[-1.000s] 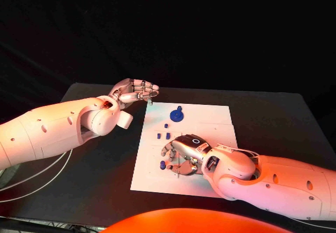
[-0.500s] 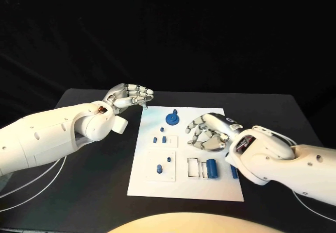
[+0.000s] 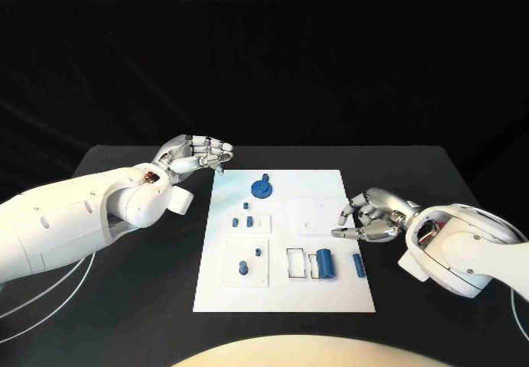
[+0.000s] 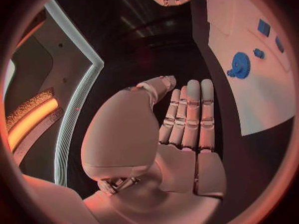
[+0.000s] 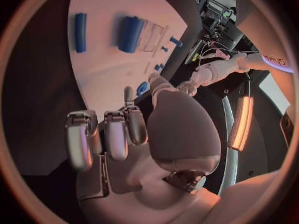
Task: Assemble the parts on the task board
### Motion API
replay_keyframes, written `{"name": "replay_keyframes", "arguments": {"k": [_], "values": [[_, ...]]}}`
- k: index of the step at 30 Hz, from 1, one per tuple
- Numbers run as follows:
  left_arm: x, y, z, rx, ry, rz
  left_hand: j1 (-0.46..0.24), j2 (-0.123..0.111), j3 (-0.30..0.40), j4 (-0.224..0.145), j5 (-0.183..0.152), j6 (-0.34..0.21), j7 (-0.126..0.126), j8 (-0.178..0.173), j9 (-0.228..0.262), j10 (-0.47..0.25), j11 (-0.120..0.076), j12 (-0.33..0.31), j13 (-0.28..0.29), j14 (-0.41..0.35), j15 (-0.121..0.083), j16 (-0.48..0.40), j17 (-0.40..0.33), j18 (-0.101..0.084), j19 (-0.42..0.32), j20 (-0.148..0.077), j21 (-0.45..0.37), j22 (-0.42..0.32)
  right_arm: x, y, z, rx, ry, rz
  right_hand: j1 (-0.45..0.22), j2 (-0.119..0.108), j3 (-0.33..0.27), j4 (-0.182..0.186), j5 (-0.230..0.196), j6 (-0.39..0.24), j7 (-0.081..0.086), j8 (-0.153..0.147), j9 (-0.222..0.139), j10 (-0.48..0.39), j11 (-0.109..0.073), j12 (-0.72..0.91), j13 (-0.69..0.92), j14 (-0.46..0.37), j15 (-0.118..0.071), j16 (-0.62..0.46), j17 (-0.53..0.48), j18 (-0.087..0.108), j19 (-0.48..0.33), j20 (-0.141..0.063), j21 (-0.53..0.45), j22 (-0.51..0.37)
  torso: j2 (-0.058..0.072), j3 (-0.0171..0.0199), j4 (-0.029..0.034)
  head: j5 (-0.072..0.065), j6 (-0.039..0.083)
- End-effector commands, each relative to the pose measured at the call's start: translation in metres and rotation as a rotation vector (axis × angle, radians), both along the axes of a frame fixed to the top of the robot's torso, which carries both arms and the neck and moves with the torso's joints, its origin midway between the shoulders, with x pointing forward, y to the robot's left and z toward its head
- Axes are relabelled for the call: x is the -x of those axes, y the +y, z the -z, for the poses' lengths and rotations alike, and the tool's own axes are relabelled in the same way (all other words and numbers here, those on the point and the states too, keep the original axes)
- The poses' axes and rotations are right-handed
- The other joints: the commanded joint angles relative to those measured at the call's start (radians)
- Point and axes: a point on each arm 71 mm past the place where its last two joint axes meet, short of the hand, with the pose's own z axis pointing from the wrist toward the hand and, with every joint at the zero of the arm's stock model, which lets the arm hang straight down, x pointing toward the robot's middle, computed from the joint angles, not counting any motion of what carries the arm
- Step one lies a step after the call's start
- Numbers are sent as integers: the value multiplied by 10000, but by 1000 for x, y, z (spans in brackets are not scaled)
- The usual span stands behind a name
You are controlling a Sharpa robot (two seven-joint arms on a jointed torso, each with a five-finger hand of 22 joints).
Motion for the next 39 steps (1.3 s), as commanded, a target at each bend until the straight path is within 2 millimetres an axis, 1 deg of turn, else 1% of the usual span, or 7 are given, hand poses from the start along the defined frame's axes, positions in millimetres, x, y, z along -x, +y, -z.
{"name": "replay_keyframes", "arguments": {"k": [1, 5, 14, 17, 28, 34, 39], "values": [[1, -3, -1, 143, -4, 131, -24, 107, -18, -14, 0, -82, 4, 32, 6, -91, -2, 46, -11, -65, 6, -50, -10, 139, -43, -15, -68, -8, 12, -2, 17, 858, 1238, 63, -198, 195, -376, 14, -32, -43, -32, 87, -35, 87, -7, 88, 965, 706, -16, 48, 695, -150, 974, -38, 63, 2535, 1, 0, -22, -54, -17], [1, -3, -1, 160, -6, 158, -24, 107, -18, -14, 0, -82, 4, 32, 6, -91, -2, 46, -11, -65, 6, -50, -10, 139, -43, -15, -68, -8, 19, 0, 31, 1055, 1667, 55, -465, 484, -959, 24, -203, -86, -26, 140, -82, 40, 0, 48, 971, 701, -7, 55, 706, -142, 966, -29, 27, 2527, 8, 0, -21, -74, 14], [2, -4, -1, 176, -4, 186, -24, 107, -18, -14, 0, -82, 4, 32, 6, -91, -2, 46, -11, -65, 6, -50, -10, 139, -43, -15, -68, -8, 21, 9, 40, 936, 1670, 179, -669, 671, -1549, 38, -238, -75, -38, 228, -119, 58, -8, 69, 1029, 713, -11, 81, 777, -154, 980, -28, 85, 2545, 17, -10, 4, -95, -13], [2, -3, -1, 178, -3, 190, -39, 111, -26, -8, 0, -81, 5, 41, 6, -94, -1, 54, -15, -64, 9, -46, -13, 137, -44, -12, -72, -9, 21, 13, 42, 821, 1615, 257, -923, 834, -1836, 43, -262, -21, -59, 302, -130, 84, -23, 99, 1076, 718, -21, 93, 807, -158, 984, -33, 105, 2551, 17, -11, 5, -139, 43], [2, -1, -1, 160, 0, 151, -39, 111, -26, -8, 0, -81, 5, 41, 6, -94, -1, 54, -15, -64, 9, -46, -13, 137, -44, -12, -72, -9, 22, 23, 53, 1002, 1870, 41, -958, 866, -1916, 35, -257, 22, -75, 342, -129, 93, -36, 106, 1088, 723, -28, 102, 833, -166, 993, -38, 144, 2562, 7, -6, 1, -68, -44], [2, -1, -1, 159, 17, 162, -47, 115, -30, -4, 1, -85, 6, 47, 6, -99, 1, 60, -19, -65, 11, -42, -16, 136, -46, -11, -77, -10, 23, 30, 60, 1305, 2070, -413, -615, 881, -2019, 1, -284, 74, -104, 413, -137, 85, -62, 82, 1086, 727, -53, 111, 861, -171, 998, -57, 169, 2569, 16, -4, 1, -37, -60], [2, -1, -1, 159, 20, 164, -47, 115, -30, -4, 1, -85, 6, 47, 6, -99, 1, 60, -19, -65, 11, -42, -16, 136, -46, -11, -77, -10, 24, 32, 63, 1423, 2114, -548, 286, 967, -2032, -70, -72, 76, -116, 463, -184, 105, -77, 89, 1126, 732, -68, 125, 907, -192, 1020, -80, 271, 2598, 3, -9, 4, -28, -35]]}}
